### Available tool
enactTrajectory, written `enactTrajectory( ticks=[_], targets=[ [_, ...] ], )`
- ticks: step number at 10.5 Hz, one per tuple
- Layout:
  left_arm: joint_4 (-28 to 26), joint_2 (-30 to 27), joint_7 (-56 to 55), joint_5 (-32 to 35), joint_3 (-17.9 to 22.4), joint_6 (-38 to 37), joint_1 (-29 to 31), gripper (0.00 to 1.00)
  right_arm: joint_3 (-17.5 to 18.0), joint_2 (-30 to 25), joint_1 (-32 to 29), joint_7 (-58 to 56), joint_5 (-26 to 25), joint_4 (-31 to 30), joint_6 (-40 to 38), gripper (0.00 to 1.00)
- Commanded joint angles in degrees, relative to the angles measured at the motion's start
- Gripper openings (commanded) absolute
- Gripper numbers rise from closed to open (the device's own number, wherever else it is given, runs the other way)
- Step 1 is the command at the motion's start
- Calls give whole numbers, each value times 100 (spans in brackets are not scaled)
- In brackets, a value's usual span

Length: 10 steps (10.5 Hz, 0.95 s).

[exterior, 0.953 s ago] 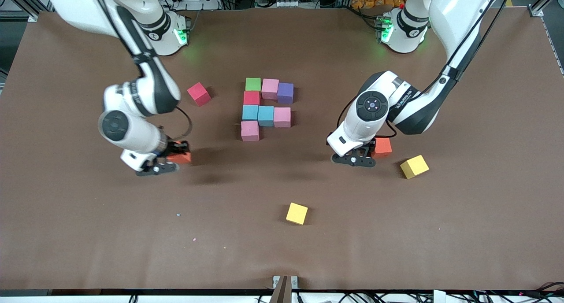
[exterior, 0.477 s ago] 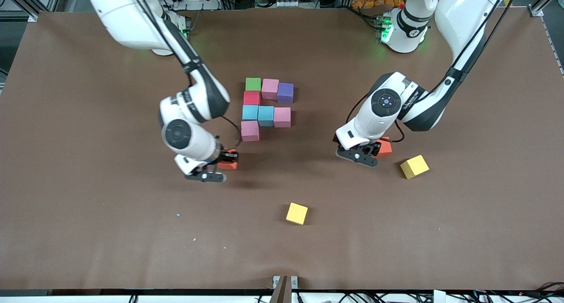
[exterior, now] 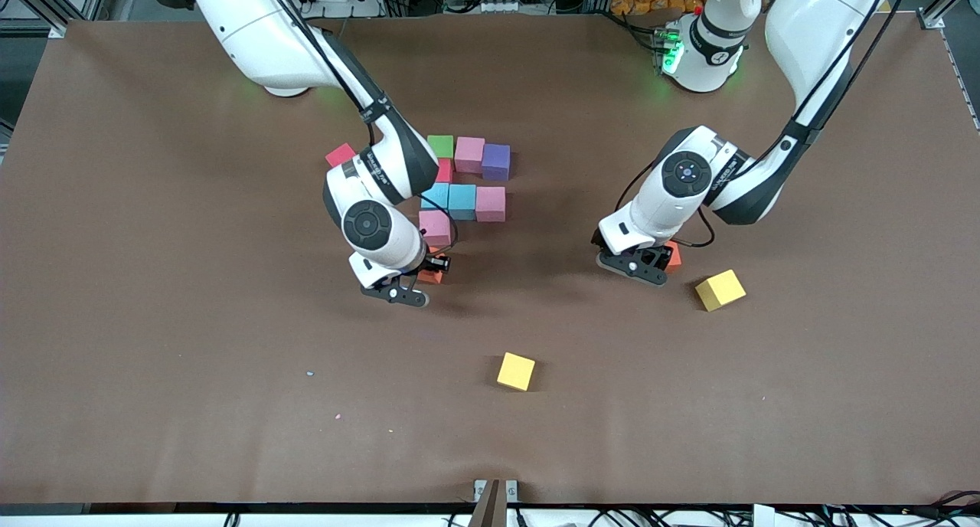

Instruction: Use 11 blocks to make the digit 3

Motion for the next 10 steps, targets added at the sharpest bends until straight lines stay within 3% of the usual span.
enactTrajectory(
  ticks=[1,10],
  targets=[
    [-263,-177,30,138,-95,138,114,100,-34,22,61,102,119,-74,0,11],
    [-870,-212,4,155,-95,692,325,100,-25,154,184,-4,-215,-145,221,12]
  ],
)
